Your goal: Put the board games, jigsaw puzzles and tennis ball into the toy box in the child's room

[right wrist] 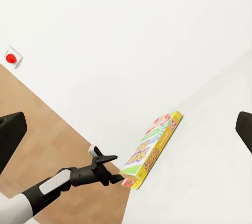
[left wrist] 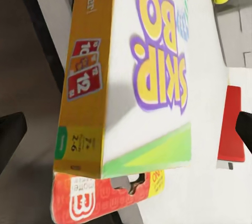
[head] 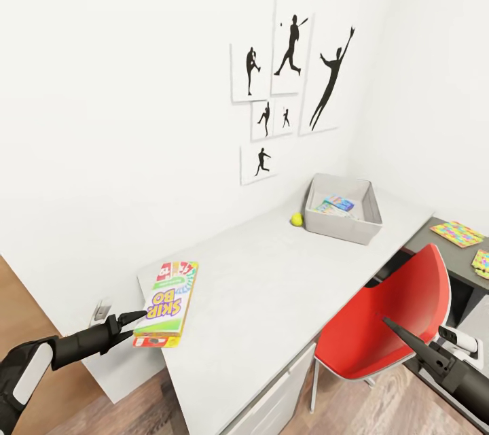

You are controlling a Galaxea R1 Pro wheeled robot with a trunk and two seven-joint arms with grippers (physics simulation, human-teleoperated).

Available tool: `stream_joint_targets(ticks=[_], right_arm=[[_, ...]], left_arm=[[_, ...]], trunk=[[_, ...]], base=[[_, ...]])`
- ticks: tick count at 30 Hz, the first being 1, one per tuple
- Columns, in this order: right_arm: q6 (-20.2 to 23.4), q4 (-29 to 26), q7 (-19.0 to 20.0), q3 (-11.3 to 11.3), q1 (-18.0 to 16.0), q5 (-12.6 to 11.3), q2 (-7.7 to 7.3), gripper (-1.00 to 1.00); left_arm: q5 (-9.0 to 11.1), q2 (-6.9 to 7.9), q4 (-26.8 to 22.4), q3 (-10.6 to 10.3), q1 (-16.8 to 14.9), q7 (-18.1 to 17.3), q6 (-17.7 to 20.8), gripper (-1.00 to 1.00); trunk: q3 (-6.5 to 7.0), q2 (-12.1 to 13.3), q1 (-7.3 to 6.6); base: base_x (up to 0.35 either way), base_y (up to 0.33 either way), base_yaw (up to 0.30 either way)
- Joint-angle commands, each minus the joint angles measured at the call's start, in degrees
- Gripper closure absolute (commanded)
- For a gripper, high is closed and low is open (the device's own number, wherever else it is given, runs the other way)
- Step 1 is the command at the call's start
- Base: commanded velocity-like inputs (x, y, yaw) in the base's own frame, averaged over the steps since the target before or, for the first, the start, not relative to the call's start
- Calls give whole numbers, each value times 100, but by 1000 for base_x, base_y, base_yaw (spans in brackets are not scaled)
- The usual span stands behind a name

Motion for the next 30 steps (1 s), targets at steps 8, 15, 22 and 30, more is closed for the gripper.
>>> stream_joint_targets(ticks=[8,15,22,30], right_arm=[[55,-1,10,-3,-3,-16,-1,-100],[54,0,10,1,-2,-14,-1,-100],[53,0,10,-2,-4,-15,-1,-100],[55,0,10,-2,-3,-14,-1,-100]], left_arm=[[-2,-1,1,8,-4,-17,25,-100],[-2,-1,1,8,-4,-19,25,-100],[-2,-1,1,8,-4,-23,25,-100],[-2,-1,1,8,-4,-22,25,-100]], trunk=[[-3,-4,0],[-2,-4,0],[-74,-164,88],[-217,-485,264]], base=[[0,0,-10],[0,0,-1],[0,0,0],[0,0,0]])
